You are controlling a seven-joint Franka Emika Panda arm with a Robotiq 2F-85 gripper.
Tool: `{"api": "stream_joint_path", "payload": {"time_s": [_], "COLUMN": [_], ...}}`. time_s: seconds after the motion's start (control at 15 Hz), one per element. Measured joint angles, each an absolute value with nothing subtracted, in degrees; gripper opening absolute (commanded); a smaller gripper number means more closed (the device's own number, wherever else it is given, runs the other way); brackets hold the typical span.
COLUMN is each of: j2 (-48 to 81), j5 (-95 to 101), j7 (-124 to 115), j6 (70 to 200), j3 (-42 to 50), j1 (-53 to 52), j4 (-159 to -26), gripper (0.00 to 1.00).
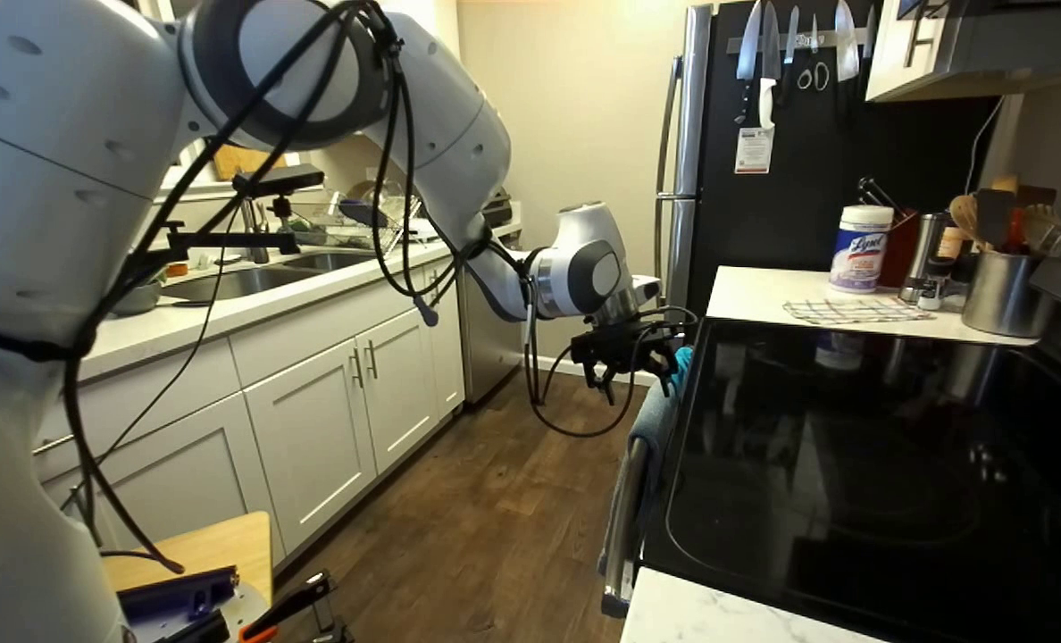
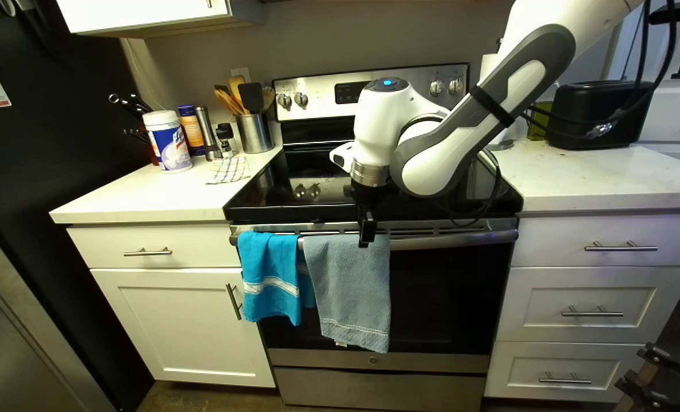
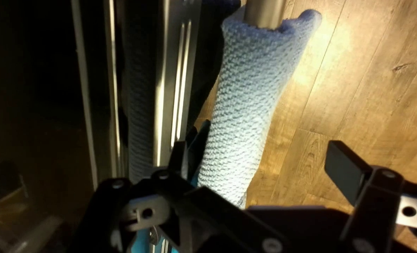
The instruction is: Put the light blue towel on the stovetop.
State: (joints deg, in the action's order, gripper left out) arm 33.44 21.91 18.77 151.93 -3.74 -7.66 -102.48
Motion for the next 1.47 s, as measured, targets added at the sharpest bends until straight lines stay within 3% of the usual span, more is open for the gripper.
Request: {"api": "stream_joint_path", "payload": {"time_s": [0.2, 0.27, 0.4, 1.07, 1.47], "j2": [35.74, 36.42, 37.43, 38.75, 38.5], "j5": [21.91, 21.91, 21.91, 21.89, 21.83], "j7": [18.77, 18.77, 18.77, 18.77, 18.77], "j6": [151.61, 151.53, 151.47, 151.3, 151.22], "j3": [-3.73, -3.71, -3.65, -3.5, -4.15], "j1": [-7.74, -7.74, -7.74, -7.68, -7.74], "j4": [-100.32, -99.67, -98.56, -96.75, -96.11], "gripper": [0.99, 0.75, 0.68, 0.04, 0.02]}}
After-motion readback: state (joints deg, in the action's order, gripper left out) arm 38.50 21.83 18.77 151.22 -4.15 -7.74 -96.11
